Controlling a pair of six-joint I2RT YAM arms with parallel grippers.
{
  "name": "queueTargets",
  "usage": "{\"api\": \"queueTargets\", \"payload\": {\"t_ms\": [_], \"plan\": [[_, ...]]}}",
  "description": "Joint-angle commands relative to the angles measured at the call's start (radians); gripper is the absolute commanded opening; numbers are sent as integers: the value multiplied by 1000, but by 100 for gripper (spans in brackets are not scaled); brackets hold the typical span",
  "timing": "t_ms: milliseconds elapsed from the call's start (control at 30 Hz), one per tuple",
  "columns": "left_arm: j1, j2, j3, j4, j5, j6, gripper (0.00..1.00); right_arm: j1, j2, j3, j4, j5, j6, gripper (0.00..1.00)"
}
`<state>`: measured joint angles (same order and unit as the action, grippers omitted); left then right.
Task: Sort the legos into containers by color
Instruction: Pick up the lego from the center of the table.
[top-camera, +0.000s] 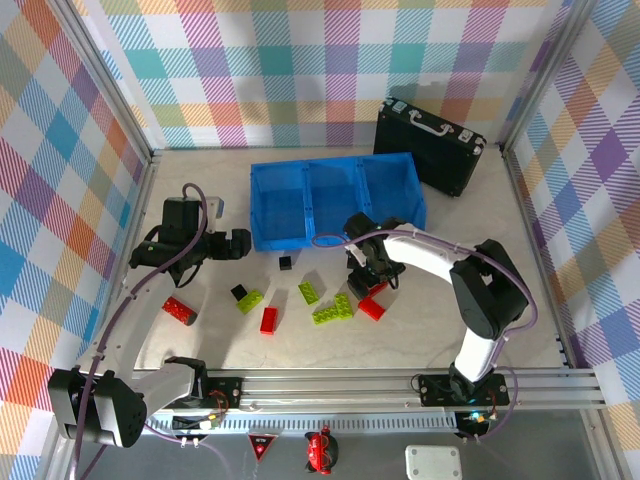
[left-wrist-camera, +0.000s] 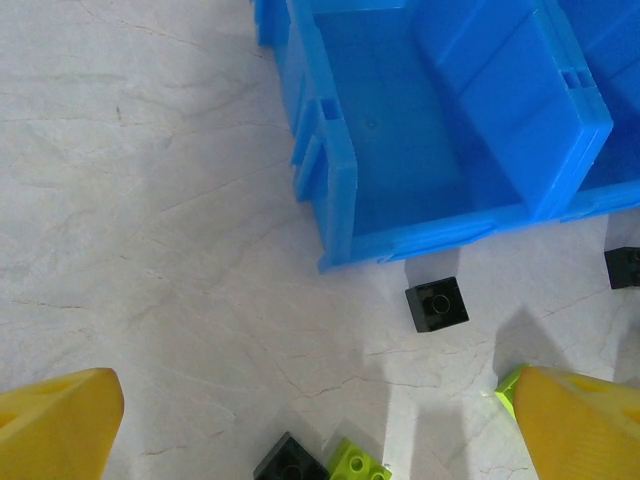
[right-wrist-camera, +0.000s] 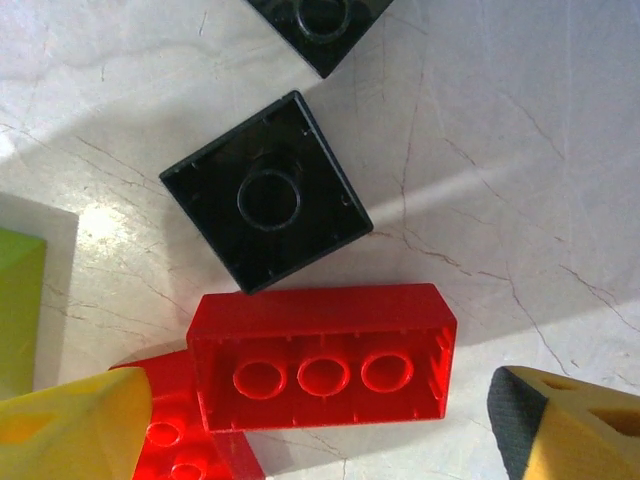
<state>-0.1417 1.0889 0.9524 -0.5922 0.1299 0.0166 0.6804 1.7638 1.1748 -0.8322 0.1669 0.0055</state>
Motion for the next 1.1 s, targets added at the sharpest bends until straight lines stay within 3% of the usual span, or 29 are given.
{"api": "queueTargets", "payload": {"t_ms": [0,1067], "plan": [[-6,-10,4,0,-10,15,100,6,29,30,-21,-19,-15,85],[-6,-28,2,0,-6,21,100,12,20,54,-41,-31,18,68]]}}
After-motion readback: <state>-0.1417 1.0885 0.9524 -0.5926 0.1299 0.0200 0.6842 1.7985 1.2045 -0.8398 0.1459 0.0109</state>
